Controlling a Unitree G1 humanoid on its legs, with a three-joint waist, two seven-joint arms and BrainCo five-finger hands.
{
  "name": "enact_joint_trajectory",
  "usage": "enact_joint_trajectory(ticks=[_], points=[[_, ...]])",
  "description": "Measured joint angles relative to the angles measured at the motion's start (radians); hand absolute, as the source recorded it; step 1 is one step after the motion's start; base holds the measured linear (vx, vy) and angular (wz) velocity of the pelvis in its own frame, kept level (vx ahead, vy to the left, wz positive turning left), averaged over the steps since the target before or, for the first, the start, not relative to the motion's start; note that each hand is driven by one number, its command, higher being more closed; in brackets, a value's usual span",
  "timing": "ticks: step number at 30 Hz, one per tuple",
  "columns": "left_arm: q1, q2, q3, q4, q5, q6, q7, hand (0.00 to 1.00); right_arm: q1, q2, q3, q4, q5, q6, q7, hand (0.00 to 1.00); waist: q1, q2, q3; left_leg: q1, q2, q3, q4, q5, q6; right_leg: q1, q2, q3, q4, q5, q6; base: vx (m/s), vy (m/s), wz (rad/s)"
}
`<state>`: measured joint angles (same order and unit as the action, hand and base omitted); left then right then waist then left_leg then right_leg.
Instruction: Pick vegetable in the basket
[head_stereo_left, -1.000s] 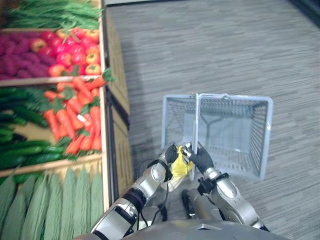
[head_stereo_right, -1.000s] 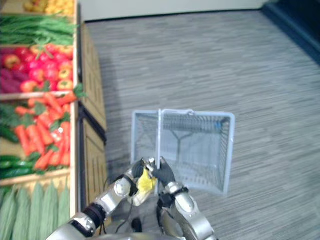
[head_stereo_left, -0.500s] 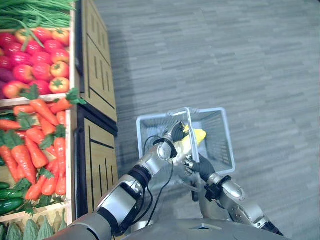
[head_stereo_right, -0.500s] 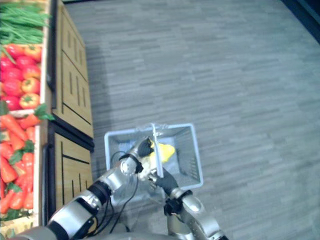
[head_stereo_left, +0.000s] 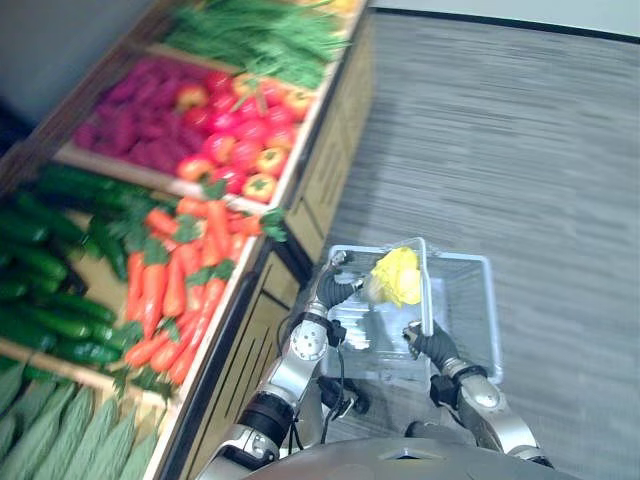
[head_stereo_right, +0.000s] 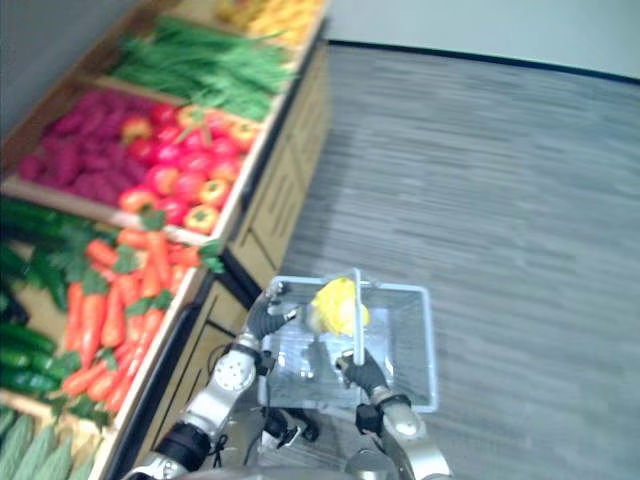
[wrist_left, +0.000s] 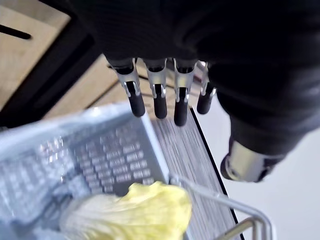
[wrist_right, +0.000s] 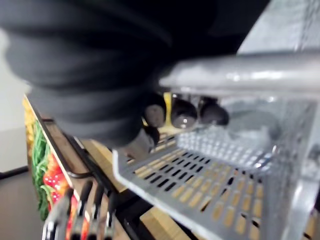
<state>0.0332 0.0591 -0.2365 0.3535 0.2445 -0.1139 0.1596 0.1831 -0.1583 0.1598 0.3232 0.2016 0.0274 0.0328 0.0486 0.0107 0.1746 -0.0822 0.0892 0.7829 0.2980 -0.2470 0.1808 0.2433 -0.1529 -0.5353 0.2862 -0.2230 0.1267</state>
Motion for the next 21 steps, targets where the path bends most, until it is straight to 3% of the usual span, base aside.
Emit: enact_joint_trajectory(ticks=[3,5,7,8,10,11,12,13,14,16,17,19,21], points=[[0.113,0.044,0.056,-0.062,-0.082,-0.001,-0.003,0.00,0.003,0.027,-0.058,0.034,-0.053,-0.002,-0.027,1.00,0.002,-0.006,-0.030,0.082,-0.009,-0.107,-0.083,0.015,-0.062,-0.098,-0.046,0.008,0.350,-0.015,-0.001,0.41,-0.081,1.00],[0.147,0.041,0.060,-0.067,-0.118,-0.001,-0.022,0.00,-0.008,0.040,-0.128,0.065,-0.068,-0.009,-0.045,1.00,-0.005,-0.007,-0.035,0.143,-0.011,-0.202,-0.126,0.017,-0.102,-0.258,-0.094,0.094,0.667,-0.029,-0.020,0.39,-0.210,1.06],[0.159,0.035,0.058,-0.067,-0.121,-0.001,-0.032,0.00,-0.005,0.040,-0.171,0.088,-0.068,-0.011,-0.058,1.00,-0.019,0.000,-0.040,0.168,0.003,-0.277,-0.138,0.029,-0.131,-0.346,-0.107,0.144,0.750,-0.039,-0.031,0.41,-0.331,1.48],[0.163,0.031,0.057,-0.067,-0.147,-0.003,-0.045,0.00,0.010,0.040,-0.209,0.093,-0.067,-0.014,-0.077,1.00,-0.045,0.006,-0.050,0.170,0.026,-0.365,-0.153,0.054,-0.172,-0.429,-0.125,0.169,0.725,-0.060,-0.028,0.40,-0.414,1.87],[0.160,0.028,0.063,-0.066,-0.148,-0.004,-0.046,0.00,0.015,0.041,-0.241,0.100,-0.065,-0.017,-0.087,1.00,-0.060,0.011,-0.049,0.166,0.060,-0.447,-0.157,0.076,-0.209,-0.509,-0.124,0.231,0.589,-0.063,-0.029,0.31,-0.454,1.55],[0.153,0.033,0.065,-0.066,-0.148,-0.005,-0.047,0.00,0.023,0.043,-0.261,0.113,-0.065,-0.026,-0.089,1.00,-0.062,0.011,-0.045,0.154,0.083,-0.502,-0.157,0.087,-0.231,-0.539,-0.105,0.320,0.435,-0.054,-0.017,0.24,-0.559,1.68],[0.139,0.046,0.071,-0.069,-0.150,-0.012,-0.046,0.00,0.034,0.056,-0.291,0.146,-0.065,-0.039,-0.093,1.00,-0.066,-0.027,-0.058,0.122,0.082,-0.579,-0.160,0.095,-0.272,-0.520,-0.062,0.530,0.183,0.006,-0.003,0.19,-0.629,1.86],[0.128,0.068,0.069,-0.081,-0.157,-0.013,-0.047,0.00,0.044,0.074,-0.319,0.165,-0.065,-0.046,-0.098,1.00,-0.070,-0.056,-0.059,0.119,0.064,-0.616,-0.174,0.101,-0.298,-0.487,-0.072,0.648,0.057,0.089,0.057,0.19,-0.623,1.93],[0.108,0.022,0.059,-0.064,-0.168,-0.004,-0.052,0.00,0.027,0.067,-0.401,0.267,-0.064,-0.046,-0.120,1.00,-0.057,-0.014,-0.053,0.099,0.082,-0.670,-0.141,0.094,-0.322,-0.432,-0.057,0.568,0.040,0.075,0.077,0.22,-0.507,1.75],[0.124,0.008,0.054,-0.136,-0.190,-0.035,-0.052,0.00,0.049,0.055,-0.485,0.296,-0.059,-0.048,-0.139,1.00,-0.054,0.022,-0.063,0.068,0.038,-0.699,-0.111,0.138,-0.298,-0.402,0.007,0.726,0.082,0.079,0.068,0.17,-0.187,1.50],[0.116,0.028,0.075,-0.184,-0.195,-0.058,-0.053,0.00,0.049,0.047,-0.496,0.322,-0.058,-0.053,-0.144,1.00,-0.058,0.037,-0.070,0.071,0.061,-0.684,-0.147,0.148,-0.292,-0.373,0.032,0.715,0.077,0.051,0.050,0.11,-0.083,1.14],[0.097,0.039,0.160,-0.231,-0.204,-0.073,-0.052,0.00,0.029,0.043,-0.492,0.382,-0.060,-0.053,-0.147,1.00,-0.037,0.038,-0.073,0.069,0.091,-0.722,-0.218,0.189,-0.321,-0.373,0.056,0.652,0.068,0.019,0.010,0.05,-0.220,0.91],[0.103,0.042,0.256,-0.278,-0.223,-0.073,-0.050,0.00,0.008,0.027,-0.493,0.422,-0.068,-0.053,-0.146,1.00,-0.033,0.054,-0.075,0.068,0.105,-0.759,-0.266,0.233,-0.314,-0.339,0.065,0.608,0.020,0.020,0.005,-0.05,-0.163,0.72]])
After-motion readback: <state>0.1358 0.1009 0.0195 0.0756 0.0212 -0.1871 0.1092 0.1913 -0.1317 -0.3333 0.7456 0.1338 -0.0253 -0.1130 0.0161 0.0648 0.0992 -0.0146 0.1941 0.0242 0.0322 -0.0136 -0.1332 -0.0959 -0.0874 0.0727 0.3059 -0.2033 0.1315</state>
